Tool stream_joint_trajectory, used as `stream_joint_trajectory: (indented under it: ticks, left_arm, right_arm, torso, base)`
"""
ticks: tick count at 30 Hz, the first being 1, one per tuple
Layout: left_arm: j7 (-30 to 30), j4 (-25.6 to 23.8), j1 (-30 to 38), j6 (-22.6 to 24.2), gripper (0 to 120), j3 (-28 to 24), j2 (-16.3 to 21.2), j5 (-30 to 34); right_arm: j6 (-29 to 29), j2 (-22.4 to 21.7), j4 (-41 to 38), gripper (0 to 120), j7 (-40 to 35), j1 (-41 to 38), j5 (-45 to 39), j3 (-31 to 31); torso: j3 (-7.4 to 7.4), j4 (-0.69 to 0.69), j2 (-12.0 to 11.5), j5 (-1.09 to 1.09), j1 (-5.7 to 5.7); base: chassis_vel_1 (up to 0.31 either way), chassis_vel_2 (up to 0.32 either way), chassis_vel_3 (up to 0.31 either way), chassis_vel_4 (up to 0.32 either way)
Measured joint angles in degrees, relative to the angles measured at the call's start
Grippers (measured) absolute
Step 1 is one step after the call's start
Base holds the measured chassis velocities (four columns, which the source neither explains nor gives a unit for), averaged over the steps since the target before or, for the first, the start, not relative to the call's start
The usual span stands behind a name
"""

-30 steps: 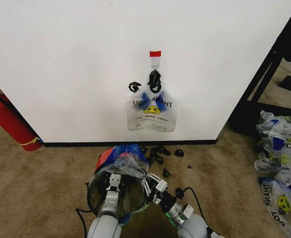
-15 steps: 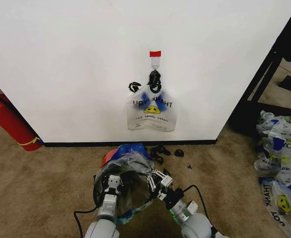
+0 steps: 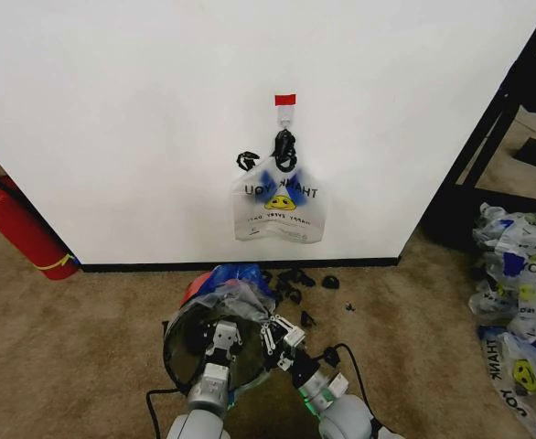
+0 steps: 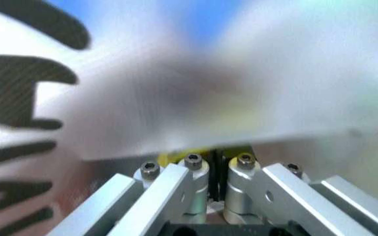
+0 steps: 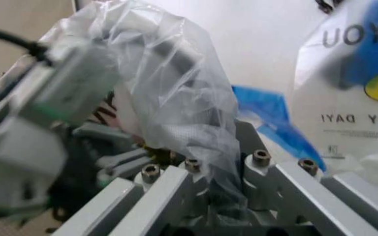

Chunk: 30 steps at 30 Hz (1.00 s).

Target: Pick up the garbage bag from the wall and place it over the trash bin.

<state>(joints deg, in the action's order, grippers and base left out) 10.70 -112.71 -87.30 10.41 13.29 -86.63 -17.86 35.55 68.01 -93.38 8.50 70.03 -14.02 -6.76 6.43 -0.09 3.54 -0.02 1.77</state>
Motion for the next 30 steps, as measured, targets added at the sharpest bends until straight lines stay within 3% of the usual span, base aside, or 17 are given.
stream_joint_trajectory:
  ticks: [8,13,15,20,30]
  left_arm:
    - [1.18,4.78,3.39,2.25,0,0.71,-0.47,-0.41]
    - [1.42,5.09,3.36,2.32,0,0.83,-0.28,0.01]
    - [0.73,4.45,2.64,2.28,0,0.78,0.26,0.43]
    - [-7.4,1.76,-0.94,-1.17,0,-1.07,3.51,0.9]
    - [-10.68,-6.72,-7.58,-9.09,0,-0.43,10.09,3.0]
  right_arm:
    - [1.99,-0.6,-0.07,0,2.69,0.83,3.86,0.76]
    - [2.11,-0.78,-0.14,0,1.97,0.72,3.71,0.99]
    - [2.02,-0.65,0.17,0,0.61,0.11,3.01,1.15]
    - [-0.16,0.78,1.98,0,-5.99,-2.31,2.18,1.0]
    - [-4.21,4.51,4.72,0,-17.29,-5.55,-2.46,0.49]
  torso:
    - [0.0,0.01,0.0,-0.13,0.0]
    - [0.0,-0.04,0.0,-0.23,0.0]
    - [0.0,-0.05,0.0,-0.44,0.0]
    - [0.0,0.02,0.0,-0.5,0.0]
    - [0.0,0.0,0.0,-0.29,0.0]
  base:
    - [0.0,0.0,0.0,0.0]
    - [0.0,0.0,0.0,0.0]
    - [0.0,0.0,0.0,0.0]
    - [0.0,0.0,0.0,0.0]
    - [0.0,0.0,0.0,0.0]
